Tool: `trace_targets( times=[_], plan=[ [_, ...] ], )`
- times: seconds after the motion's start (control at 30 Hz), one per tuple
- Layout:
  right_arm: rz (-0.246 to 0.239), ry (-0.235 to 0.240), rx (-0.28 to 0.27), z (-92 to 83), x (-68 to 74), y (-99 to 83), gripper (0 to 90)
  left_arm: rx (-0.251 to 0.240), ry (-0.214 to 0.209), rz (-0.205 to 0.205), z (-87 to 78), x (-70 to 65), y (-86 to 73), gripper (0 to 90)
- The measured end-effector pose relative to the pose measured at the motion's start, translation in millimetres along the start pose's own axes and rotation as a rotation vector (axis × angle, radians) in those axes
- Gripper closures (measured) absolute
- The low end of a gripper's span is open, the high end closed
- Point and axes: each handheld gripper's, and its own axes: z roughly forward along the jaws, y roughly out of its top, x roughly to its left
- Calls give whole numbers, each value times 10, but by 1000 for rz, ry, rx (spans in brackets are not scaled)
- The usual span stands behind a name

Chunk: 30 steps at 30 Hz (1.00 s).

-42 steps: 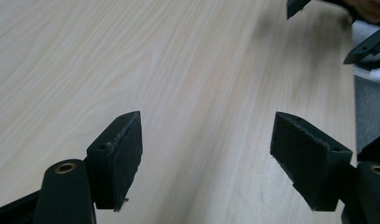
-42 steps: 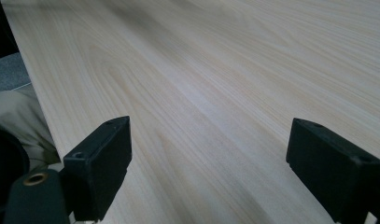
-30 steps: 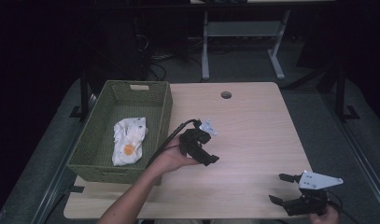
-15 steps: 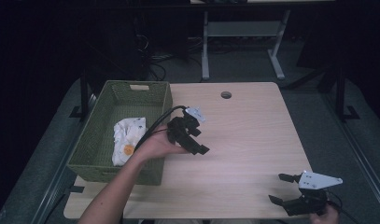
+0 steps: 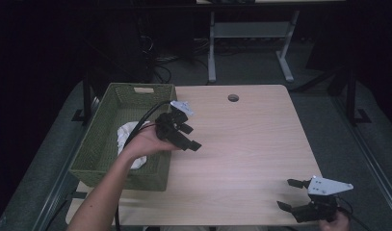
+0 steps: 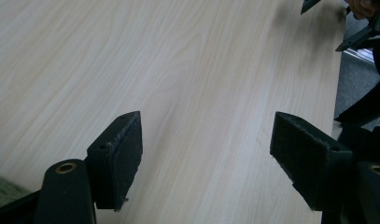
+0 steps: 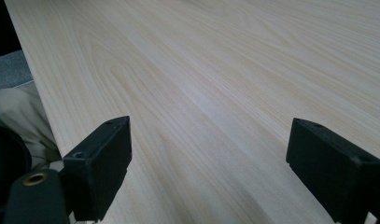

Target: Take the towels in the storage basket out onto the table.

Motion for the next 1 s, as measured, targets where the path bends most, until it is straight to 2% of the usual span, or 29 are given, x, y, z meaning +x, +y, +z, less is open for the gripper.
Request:
trace_targets(
  times=[0.2, 0.4, 0.53, 0.83, 1.0],
  plan=[
    [-1, -1, 0, 1, 2, 0, 138, -3, 8, -14, -115, 22, -72, 256],
    [-4, 0, -2, -2, 7, 4, 138, 5, 38, -27, -258, 90, -157, 256],
    [-3, 0, -2, 2, 6, 2, 138, -31, 51, -56, -389, 157, -243, 255],
    [-2, -4, 0, 7, 6, 2, 138, -50, 81, -123, -590, 318, -454, 255],
    [-1, -6, 1, 8, 6, 2, 138, -77, 94, -151, -672, 385, -556, 255]
  ],
)
